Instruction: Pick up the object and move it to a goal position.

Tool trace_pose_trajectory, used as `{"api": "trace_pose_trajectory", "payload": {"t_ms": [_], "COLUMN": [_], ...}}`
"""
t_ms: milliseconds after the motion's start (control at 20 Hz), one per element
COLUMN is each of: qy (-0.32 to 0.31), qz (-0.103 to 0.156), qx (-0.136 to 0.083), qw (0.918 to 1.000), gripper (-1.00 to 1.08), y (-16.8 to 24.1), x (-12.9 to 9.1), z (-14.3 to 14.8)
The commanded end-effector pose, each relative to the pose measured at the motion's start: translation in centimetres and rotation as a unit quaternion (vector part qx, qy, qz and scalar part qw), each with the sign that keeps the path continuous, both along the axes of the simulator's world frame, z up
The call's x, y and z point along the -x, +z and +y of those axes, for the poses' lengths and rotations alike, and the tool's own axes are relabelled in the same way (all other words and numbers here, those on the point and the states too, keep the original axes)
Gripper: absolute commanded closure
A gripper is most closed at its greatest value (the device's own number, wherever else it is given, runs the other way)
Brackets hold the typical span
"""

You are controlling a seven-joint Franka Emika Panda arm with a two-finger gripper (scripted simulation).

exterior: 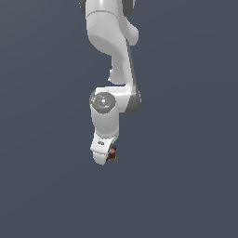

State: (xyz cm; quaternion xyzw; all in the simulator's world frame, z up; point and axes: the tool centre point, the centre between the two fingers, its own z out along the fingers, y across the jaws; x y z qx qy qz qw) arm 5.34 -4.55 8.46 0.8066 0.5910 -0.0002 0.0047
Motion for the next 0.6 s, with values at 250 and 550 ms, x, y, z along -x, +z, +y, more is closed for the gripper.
{"api": "trace_pose_trajectory", "payload": {"t_ms": [250,550], "qy": [0.074,0.105], "qz": [0.002,0.003], "qx": [-0.002,-0.003], "qw": [0.9973,0.9945], "gripper": [-0.92,-0.92], "y": [-1.2,-1.7], "x": [-0.3,-0.5], "z": [-0.8,-1.2]}}
